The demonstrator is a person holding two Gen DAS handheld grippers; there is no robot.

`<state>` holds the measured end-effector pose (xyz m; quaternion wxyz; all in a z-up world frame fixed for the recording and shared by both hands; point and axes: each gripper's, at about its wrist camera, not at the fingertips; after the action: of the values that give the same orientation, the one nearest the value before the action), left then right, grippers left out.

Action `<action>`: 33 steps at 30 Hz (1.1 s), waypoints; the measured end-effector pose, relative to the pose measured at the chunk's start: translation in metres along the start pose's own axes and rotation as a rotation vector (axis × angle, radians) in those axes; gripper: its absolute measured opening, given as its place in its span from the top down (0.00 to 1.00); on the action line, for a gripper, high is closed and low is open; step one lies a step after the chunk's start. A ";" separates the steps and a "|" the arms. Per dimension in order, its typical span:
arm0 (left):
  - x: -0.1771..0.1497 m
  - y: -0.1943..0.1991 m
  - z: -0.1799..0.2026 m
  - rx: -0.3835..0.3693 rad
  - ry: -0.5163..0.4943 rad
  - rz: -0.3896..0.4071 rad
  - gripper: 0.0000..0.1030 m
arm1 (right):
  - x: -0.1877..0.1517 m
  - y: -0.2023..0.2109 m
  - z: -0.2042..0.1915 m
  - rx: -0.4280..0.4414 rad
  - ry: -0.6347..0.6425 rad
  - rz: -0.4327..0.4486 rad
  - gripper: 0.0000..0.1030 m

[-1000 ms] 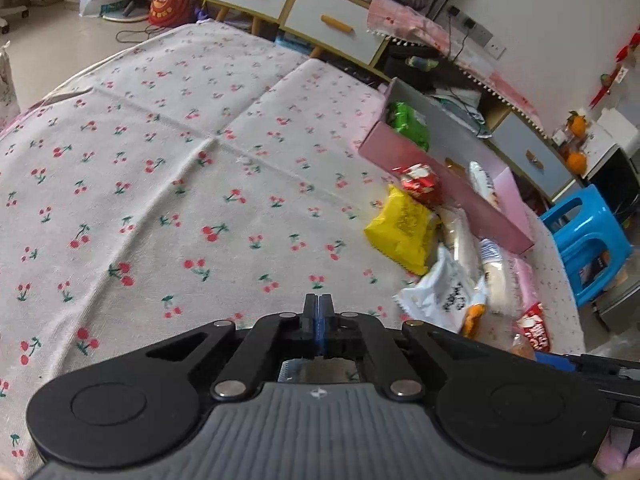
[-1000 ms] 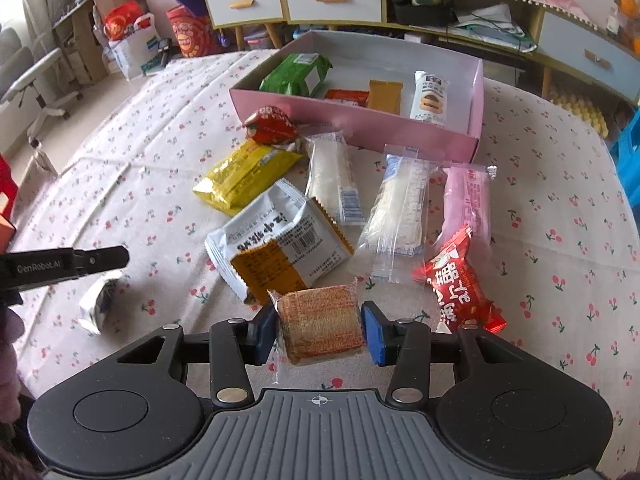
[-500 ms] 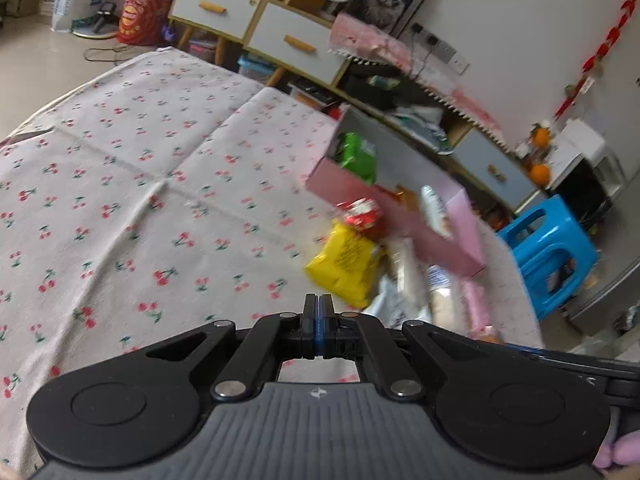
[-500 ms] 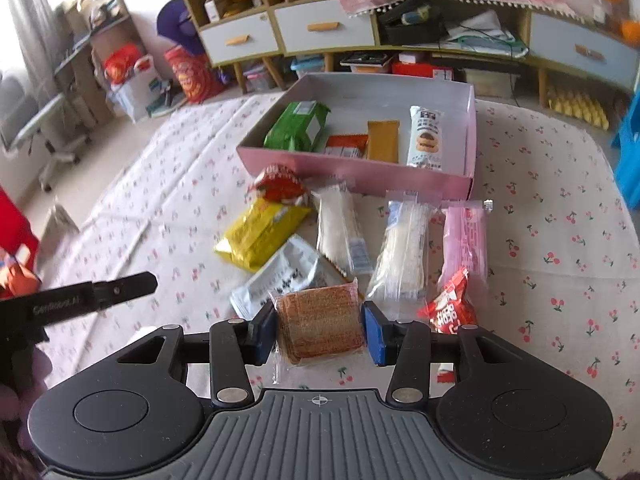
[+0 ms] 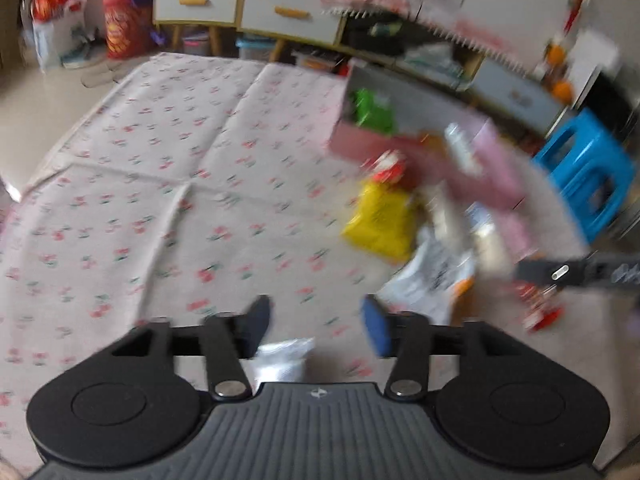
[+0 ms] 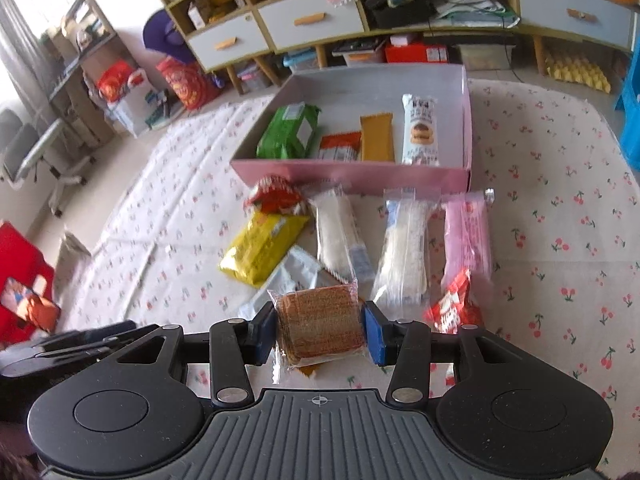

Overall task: Organize snacks
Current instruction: 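Lift silver packet with left tool while right tool carries wafer toward box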

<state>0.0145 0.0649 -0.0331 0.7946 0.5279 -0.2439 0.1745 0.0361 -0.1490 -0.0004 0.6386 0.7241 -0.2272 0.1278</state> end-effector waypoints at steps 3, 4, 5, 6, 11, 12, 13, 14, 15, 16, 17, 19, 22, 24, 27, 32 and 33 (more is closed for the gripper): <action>-0.010 -0.012 -0.002 0.034 -0.011 -0.063 0.52 | -0.005 -0.001 -0.003 -0.004 0.021 -0.014 0.57; -0.011 -0.014 -0.003 0.034 -0.008 -0.076 0.54 | -0.006 -0.001 -0.004 -0.004 0.023 -0.018 0.57; -0.012 -0.017 -0.004 0.037 -0.007 -0.087 0.55 | -0.006 -0.001 -0.005 -0.002 0.025 -0.021 0.57; -0.013 -0.019 -0.006 0.045 -0.007 -0.098 0.59 | -0.007 -0.001 -0.006 0.000 0.029 -0.023 0.57; -0.013 -0.024 -0.003 0.097 -0.040 -0.108 0.74 | -0.008 -0.003 -0.010 0.005 0.034 -0.029 0.57; -0.015 -0.022 -0.003 0.098 -0.045 -0.103 0.78 | -0.007 -0.003 -0.010 0.007 0.031 -0.030 0.57; -0.014 -0.022 -0.002 0.102 -0.052 -0.098 0.80 | -0.007 -0.003 -0.009 0.008 0.028 -0.031 0.57; -0.014 -0.022 -0.002 0.104 -0.057 -0.094 0.81 | -0.006 -0.003 -0.008 0.009 0.025 -0.030 0.57; -0.013 -0.022 0.000 0.106 -0.065 -0.087 0.83 | -0.005 -0.003 -0.007 0.009 0.020 -0.029 0.57; -0.012 -0.021 0.001 0.108 -0.075 -0.078 0.85 | -0.004 -0.002 -0.006 0.010 0.016 -0.027 0.57; -0.011 -0.019 0.003 0.107 -0.080 -0.071 0.85 | -0.002 -0.001 -0.004 0.011 0.009 -0.023 0.57; -0.006 -0.018 0.005 0.090 -0.079 -0.059 0.85 | 0.003 0.001 -0.001 0.012 -0.008 -0.015 0.57; 0.001 -0.017 0.010 0.070 -0.080 -0.037 0.85 | 0.011 0.001 0.007 0.012 -0.041 -0.005 0.57; 0.008 -0.017 0.013 0.045 -0.070 -0.025 0.85 | 0.018 0.001 0.012 0.015 -0.069 0.000 0.57; 0.023 -0.017 0.021 -0.008 -0.057 0.002 0.85 | 0.031 -0.003 0.021 0.024 -0.117 0.006 0.57; 0.057 -0.027 0.041 -0.073 -0.092 0.042 0.85 | 0.056 -0.017 0.036 0.044 -0.216 0.027 0.57; 0.068 -0.031 0.046 -0.087 -0.105 0.044 0.85 | 0.061 -0.020 0.039 0.044 -0.236 0.032 0.57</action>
<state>0.0773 0.0118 -0.0028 0.7990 0.4957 -0.3042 0.1530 0.0941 -0.1958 0.0055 0.5893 0.7441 -0.3094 0.0570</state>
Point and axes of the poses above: each gripper's, at about its wrist camera, not at the fingertips, and y roughly against the way its jaws point, z to its right, x to its top, and after that the axes turned 12 degrees about -x, right-handed
